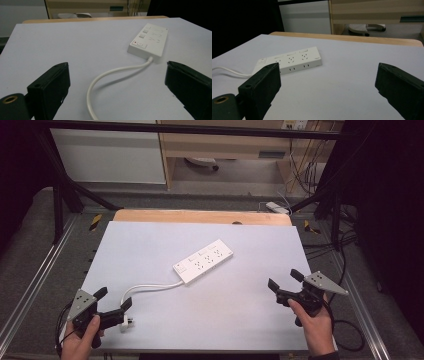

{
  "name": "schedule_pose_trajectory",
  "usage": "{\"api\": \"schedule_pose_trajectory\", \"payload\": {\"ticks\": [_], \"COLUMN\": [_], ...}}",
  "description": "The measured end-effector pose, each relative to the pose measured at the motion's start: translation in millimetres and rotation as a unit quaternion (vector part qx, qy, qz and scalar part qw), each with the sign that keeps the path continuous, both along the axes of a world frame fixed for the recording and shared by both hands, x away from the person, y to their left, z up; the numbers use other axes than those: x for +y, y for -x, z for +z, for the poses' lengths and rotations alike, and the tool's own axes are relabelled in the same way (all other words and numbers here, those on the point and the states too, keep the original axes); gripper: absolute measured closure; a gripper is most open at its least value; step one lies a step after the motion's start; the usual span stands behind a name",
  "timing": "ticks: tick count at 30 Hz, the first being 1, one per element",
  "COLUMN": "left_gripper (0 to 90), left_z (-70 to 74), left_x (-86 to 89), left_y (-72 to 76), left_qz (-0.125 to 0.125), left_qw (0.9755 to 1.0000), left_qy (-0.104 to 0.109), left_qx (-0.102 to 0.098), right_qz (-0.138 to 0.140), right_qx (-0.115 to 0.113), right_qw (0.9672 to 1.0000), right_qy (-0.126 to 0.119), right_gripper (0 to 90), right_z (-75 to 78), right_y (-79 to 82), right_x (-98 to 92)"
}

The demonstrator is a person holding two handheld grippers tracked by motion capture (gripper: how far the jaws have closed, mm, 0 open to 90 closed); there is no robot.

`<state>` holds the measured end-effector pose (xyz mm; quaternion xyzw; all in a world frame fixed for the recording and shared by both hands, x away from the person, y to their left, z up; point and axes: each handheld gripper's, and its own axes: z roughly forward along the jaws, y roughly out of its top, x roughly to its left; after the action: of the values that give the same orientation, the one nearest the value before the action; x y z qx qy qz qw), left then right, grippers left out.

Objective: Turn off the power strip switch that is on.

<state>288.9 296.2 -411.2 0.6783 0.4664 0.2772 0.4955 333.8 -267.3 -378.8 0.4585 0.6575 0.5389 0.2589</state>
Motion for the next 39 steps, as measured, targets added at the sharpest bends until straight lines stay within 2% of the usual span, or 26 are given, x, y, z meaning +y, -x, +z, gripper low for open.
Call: {"api": "schedule_pose_trajectory", "payload": {"ticks": [11, 18, 21, 28, 34, 39], "left_gripper": [5.6, 5.6, 5.6, 5.6, 5.6, 5.7], "left_z": [-1.6, -2.6, -2.7, -2.9, -3.4, -3.3], "left_x": [-0.2, 0.0, -0.7, -2.2, -2.1, -2.2], "left_y": [-1.7, -1.5, -1.6, -1.5, -1.8, -1.6], "left_qz": [0.006, 0.003, 0.003, -0.004, -0.003, -0.005], "left_qw": [1.0000, 0.9999, 0.9999, 0.9999, 0.9999, 0.9999], "left_qy": [-0.001, -0.001, -0.002, -0.006, -0.006, -0.007], "left_qx": [0.006, 0.010, 0.010, 0.011, 0.013, 0.013], "right_qz": [0.005, 0.012, 0.016, 0.018, 0.029, 0.032], "right_qx": [0.000, -0.006, -0.010, -0.026, -0.020, -0.019], "right_qw": [0.9997, 0.9993, 0.9990, 0.9982, 0.9975, 0.9970], "right_qy": [0.022, 0.034, 0.040, 0.052, 0.061, 0.068], "right_gripper": [5.5, 10.5, 15.8, 34.2, 49.1, 57.9], "right_z": [14.5, 25.8, 31.9, 46.0, 53.7, 56.5], "right_y": [-19.5, -31.3, -35.5, -45.2, -55.0, -62.6], "right_x": [16.4, 28.1, 33.1, 39.7, 45.2, 49.5]}}
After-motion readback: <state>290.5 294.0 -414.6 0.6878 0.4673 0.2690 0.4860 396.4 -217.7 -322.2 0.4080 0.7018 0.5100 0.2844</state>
